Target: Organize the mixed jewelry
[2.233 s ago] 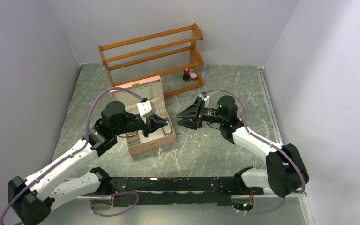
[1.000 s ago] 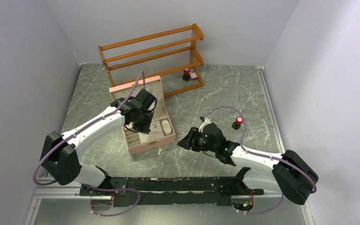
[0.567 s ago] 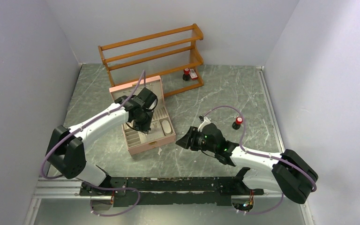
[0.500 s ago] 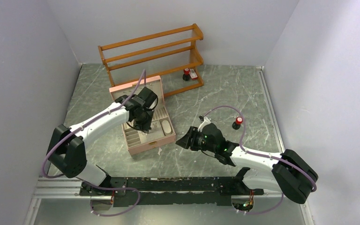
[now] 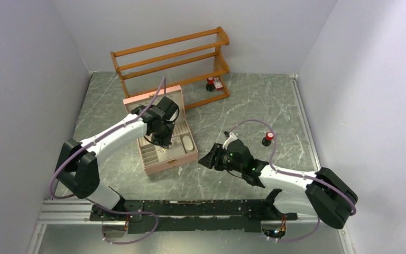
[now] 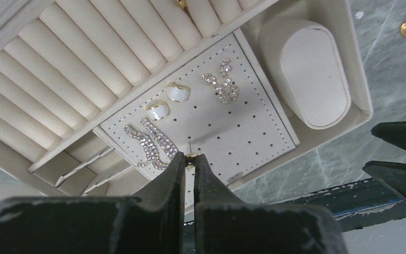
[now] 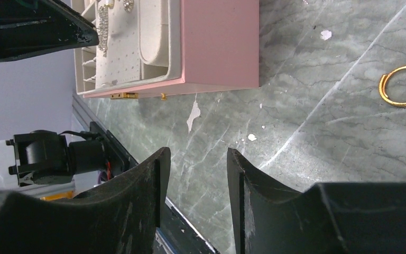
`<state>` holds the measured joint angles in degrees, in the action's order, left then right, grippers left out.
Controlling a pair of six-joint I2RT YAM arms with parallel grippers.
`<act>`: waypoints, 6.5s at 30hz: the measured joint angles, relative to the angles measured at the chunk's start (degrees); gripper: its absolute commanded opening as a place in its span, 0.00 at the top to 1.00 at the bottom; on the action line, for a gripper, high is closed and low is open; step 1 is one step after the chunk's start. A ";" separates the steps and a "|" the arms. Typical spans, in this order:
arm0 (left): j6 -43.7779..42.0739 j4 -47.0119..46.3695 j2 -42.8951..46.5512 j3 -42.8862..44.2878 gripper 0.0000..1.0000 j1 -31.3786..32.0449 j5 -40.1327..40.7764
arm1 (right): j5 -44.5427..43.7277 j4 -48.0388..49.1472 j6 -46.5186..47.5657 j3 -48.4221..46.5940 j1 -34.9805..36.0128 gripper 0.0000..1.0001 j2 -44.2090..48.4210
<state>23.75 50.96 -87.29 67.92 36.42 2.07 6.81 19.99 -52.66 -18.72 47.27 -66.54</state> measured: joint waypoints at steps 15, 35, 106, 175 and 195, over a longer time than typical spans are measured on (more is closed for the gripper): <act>-0.85 0.42 -1.99 0.00 0.95 -0.02 -0.79 | 0.26 0.35 0.00 -0.02 0.72 0.53 -2.89; -1.31 0.31 -2.73 0.00 0.77 -0.02 -0.79 | 0.22 0.35 0.00 -0.02 0.76 0.53 -3.10; 0.87 -16.22 62.36 -22.71 0.07 -0.02 -9.53 | -24.94 -49.66 14.60 -22.58 0.81 0.70 -12.57; 13.03 -33.94 55.25 -33.46 0.09 -0.02 -20.76 | 0.46 -29.51 11.58 -19.58 -0.70 1.00 6.36; 36.06 -68.08 49.59 -41.70 0.41 0.00 -36.20 | 25.31 11.63 -10.95 -13.84 -0.63 1.00 8.79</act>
<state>59.81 -17.12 -37.69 26.22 36.42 -34.13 32.12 31.62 -63.61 -32.56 46.63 -57.76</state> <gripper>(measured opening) 0.615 0.008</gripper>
